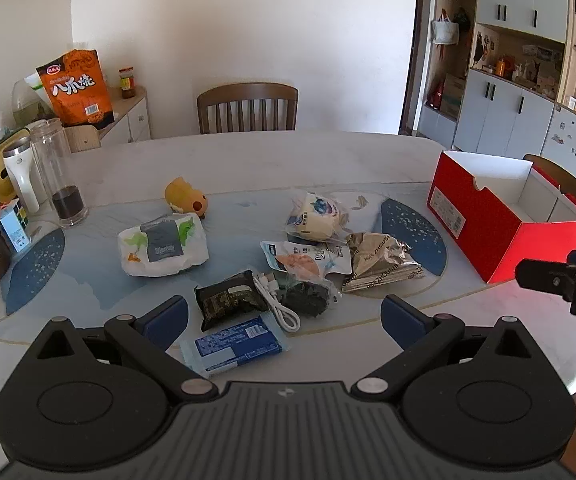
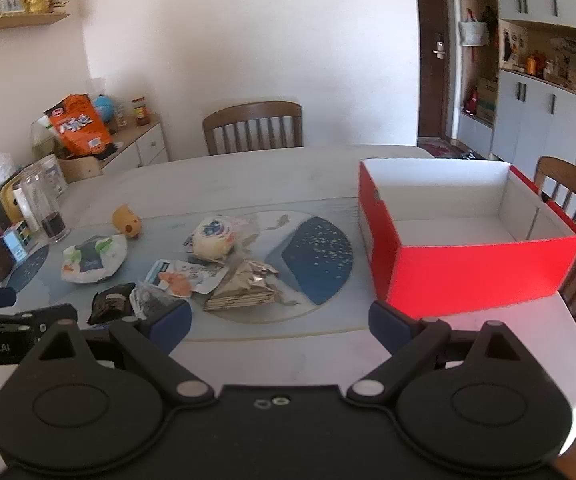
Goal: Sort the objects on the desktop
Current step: 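Reach the right gripper toward the silver foil snack bag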
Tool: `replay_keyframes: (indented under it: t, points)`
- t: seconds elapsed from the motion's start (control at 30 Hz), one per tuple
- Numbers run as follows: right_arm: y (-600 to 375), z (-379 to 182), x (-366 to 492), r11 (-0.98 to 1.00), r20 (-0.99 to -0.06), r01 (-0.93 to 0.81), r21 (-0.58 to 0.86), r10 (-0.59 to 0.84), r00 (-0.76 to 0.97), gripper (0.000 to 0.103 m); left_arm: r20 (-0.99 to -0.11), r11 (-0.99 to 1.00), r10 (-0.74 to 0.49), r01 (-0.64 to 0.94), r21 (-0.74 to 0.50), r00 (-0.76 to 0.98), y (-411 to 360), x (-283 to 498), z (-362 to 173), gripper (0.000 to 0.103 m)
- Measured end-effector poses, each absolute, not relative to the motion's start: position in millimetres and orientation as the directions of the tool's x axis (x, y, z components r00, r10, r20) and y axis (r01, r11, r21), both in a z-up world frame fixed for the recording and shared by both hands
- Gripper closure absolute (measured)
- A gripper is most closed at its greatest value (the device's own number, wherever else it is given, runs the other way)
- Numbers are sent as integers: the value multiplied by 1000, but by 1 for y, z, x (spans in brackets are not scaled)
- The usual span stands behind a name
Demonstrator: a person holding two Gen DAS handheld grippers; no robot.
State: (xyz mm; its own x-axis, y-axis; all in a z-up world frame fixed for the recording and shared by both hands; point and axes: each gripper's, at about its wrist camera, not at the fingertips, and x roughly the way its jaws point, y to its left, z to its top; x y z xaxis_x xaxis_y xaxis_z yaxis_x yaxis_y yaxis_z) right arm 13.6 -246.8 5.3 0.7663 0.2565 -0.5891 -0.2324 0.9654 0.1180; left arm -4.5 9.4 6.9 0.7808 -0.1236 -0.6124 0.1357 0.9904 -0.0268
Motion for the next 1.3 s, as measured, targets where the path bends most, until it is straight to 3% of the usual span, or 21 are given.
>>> replay_keyframes:
  t: [0.67,1.3]
  points:
    - [-228,0,35,909,-558,-409,75,378,739,7,-588,997,-42,72,27,808,23,-12,0,0]
    - [-198,-33,78,924,-620,-381,33,317,717,10,-636,984,-131,179,12,761,48,21,-42,1]
